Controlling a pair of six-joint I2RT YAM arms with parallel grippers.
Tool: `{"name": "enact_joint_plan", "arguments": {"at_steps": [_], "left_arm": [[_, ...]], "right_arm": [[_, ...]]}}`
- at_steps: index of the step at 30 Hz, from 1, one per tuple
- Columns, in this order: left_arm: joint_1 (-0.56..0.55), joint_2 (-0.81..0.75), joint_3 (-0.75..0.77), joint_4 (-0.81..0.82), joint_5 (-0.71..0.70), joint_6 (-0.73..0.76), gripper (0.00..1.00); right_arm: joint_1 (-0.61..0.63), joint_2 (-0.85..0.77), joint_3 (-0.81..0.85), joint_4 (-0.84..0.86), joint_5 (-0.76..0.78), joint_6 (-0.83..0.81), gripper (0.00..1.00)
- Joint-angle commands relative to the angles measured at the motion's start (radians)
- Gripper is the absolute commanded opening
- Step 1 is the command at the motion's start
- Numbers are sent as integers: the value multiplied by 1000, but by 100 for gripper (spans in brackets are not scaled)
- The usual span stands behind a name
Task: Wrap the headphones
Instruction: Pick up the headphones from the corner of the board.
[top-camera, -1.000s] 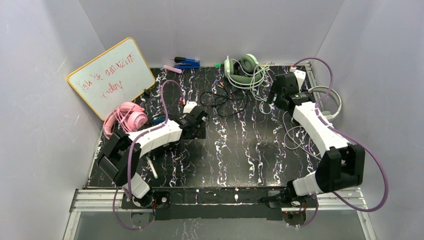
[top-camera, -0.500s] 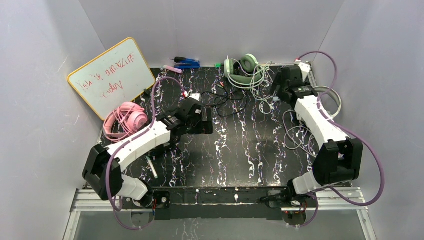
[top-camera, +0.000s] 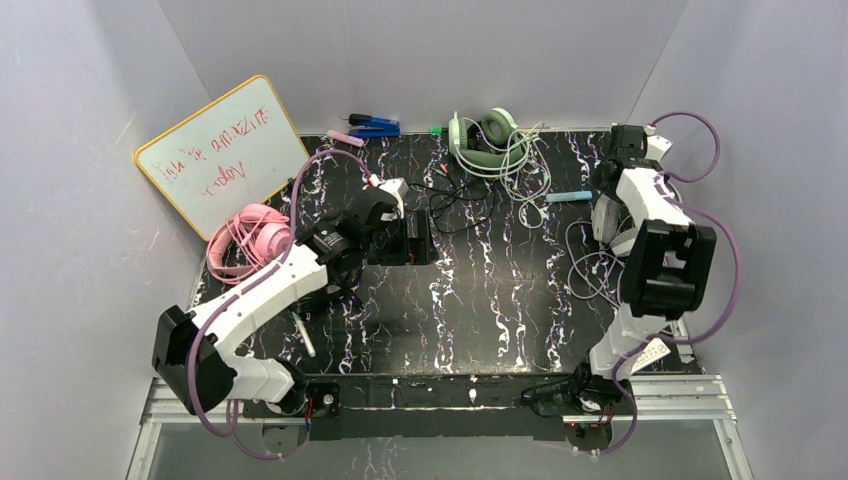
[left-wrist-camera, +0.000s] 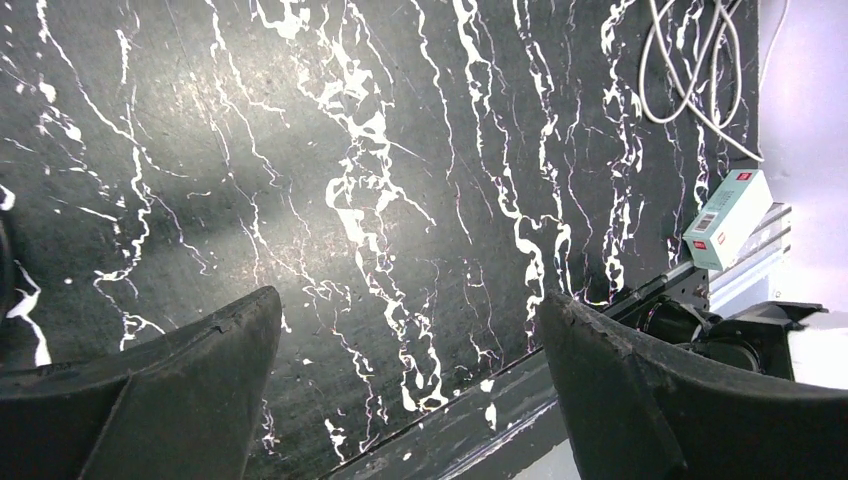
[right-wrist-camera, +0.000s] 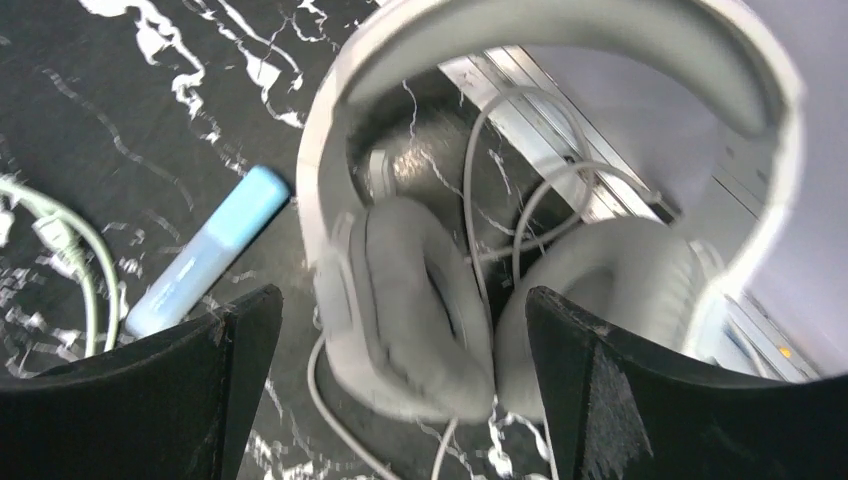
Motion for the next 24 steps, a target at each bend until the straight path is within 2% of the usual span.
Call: {"name": "enact_joint_plan", "arguments": {"at_steps": [1,4,7,10,14,16,20,24], "left_arm": [[-4,-93,64,-77,-27,49,98],[-4,-142,64,-81,-73,52,98],[-3,-189,59,-81,-106,63,98],[-3,-212,59,-93,-119,74,98],[-4,-226,60,-120,-134,80,98],[-3,-236,54,-127,-142,79,98],[-4,-265,39,-121,-151,67,98],[-3,-297,22,-109,-183,31,98]], "right_arm": [[-30,146,164,-9,-127,-37,99],[-31,249,256,-122,-145,-15,99],[-31,246,212,-111,-138,7,92],[-30,202,149,-85,-159,21,74],[-20,114,106,-111,-148,26,44],[5,34,75,-109,-135,5,37],[157,-125,55,-90,-149,-91,31],[425,-249,49,-67,-336,-147,32]]}}
